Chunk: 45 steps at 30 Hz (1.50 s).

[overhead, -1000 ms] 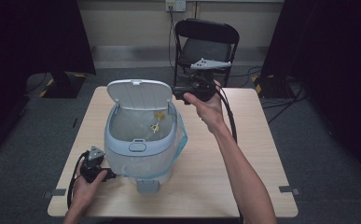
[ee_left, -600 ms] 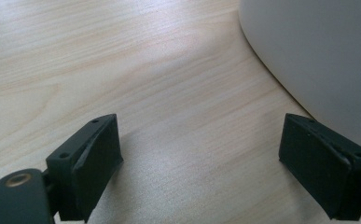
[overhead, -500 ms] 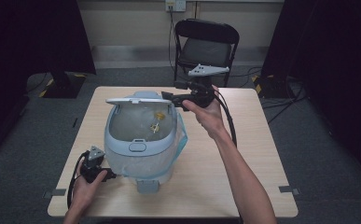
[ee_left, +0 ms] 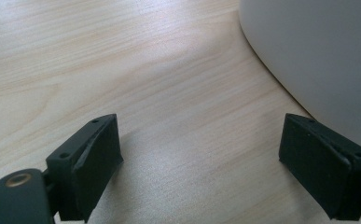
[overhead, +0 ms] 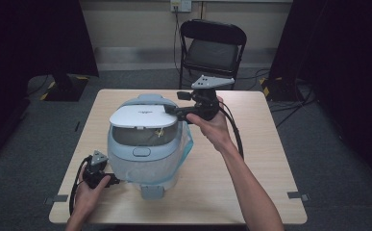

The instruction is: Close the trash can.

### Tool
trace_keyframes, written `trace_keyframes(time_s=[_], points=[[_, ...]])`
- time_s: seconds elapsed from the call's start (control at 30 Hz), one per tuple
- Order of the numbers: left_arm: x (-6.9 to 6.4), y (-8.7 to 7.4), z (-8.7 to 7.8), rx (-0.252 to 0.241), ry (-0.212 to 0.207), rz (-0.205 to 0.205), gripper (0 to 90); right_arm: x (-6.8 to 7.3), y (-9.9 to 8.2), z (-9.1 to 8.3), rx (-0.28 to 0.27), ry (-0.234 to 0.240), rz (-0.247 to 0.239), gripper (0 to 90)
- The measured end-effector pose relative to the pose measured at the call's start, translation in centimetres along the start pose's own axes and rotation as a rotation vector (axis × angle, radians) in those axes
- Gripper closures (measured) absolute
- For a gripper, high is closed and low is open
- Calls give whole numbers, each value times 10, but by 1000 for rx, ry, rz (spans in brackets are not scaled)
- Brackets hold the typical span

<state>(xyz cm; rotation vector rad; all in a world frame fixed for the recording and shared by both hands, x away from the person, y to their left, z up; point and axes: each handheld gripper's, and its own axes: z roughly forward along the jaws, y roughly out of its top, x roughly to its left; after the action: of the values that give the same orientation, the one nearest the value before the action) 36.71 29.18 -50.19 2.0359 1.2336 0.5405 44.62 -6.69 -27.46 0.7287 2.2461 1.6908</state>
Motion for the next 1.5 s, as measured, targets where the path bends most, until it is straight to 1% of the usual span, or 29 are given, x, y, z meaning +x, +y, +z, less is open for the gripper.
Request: trace_keyframes(time_s=[0.13, 0.3, 0.57, 0.73, 0.9, 0.97, 1.07, 1.17, 1.3, 1.4, 1.5], points=[[0, 0, 0, 0, 1, 0, 120, 5, -2, 1, 3, 13, -4, 290], [0, 0, 0, 0, 1, 0, 120, 10, -3, 3, 0, 17, -11, 289], [0, 0, 0, 0, 1, 0, 120, 25, -2, 6, 17, 32, -44, 282], [0, 0, 0, 0, 1, 0, 120, 36, -4, 11, 50, 68, -72, 246], [0, 0, 0, 0, 1, 0, 120, 46, -6, 16, 78, 90, -99, 213], [0, 0, 0, 0, 1, -1, 120, 49, -7, 17, 76, 100, -104, 213], [0, 0, 0, -2, 1, -2, 120, 53, -8, 16, 69, 71, -114, 211], [0, 0, 0, 1, 2, 1, 121, 57, -10, 16, 67, 79, -100, 211], [0, 0, 0, 1, 2, 1, 121, 66, -10, 14, 75, 77, -112, 211], [0, 0, 0, 0, 2, 0, 121, 74, -12, 13, 72, 58, -118, 213], [0, 0, 0, 0, 4, 0, 121, 77, -12, 12, 75, 41, -117, 213]])
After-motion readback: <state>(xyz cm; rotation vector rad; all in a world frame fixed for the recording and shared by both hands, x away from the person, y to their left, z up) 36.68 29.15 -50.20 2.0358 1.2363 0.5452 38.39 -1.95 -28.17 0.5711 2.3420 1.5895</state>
